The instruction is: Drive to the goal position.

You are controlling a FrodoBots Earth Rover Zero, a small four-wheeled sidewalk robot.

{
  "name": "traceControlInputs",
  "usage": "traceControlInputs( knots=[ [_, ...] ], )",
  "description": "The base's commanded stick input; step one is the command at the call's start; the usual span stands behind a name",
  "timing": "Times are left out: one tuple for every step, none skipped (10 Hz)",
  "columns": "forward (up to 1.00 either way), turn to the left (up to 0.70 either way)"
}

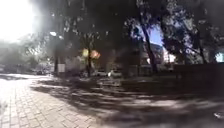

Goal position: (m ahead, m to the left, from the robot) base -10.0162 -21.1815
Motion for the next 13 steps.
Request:
traceControlInputs(
  knots=[
    [0.00,-0.70],
    [0.00,-0.70],
    [0.00,-0.70],
    [0.00,-0.70],
    [0.00,-0.70],
    [0.00,-0.70],
    [0.00,-0.70],
    [0.00,-0.70],
    [0.00,-0.70],
    [0.00,-0.70],
    [0.00,-0.70],
    [0.00,-0.70],
    [0.00,-0.70]
  ],
)
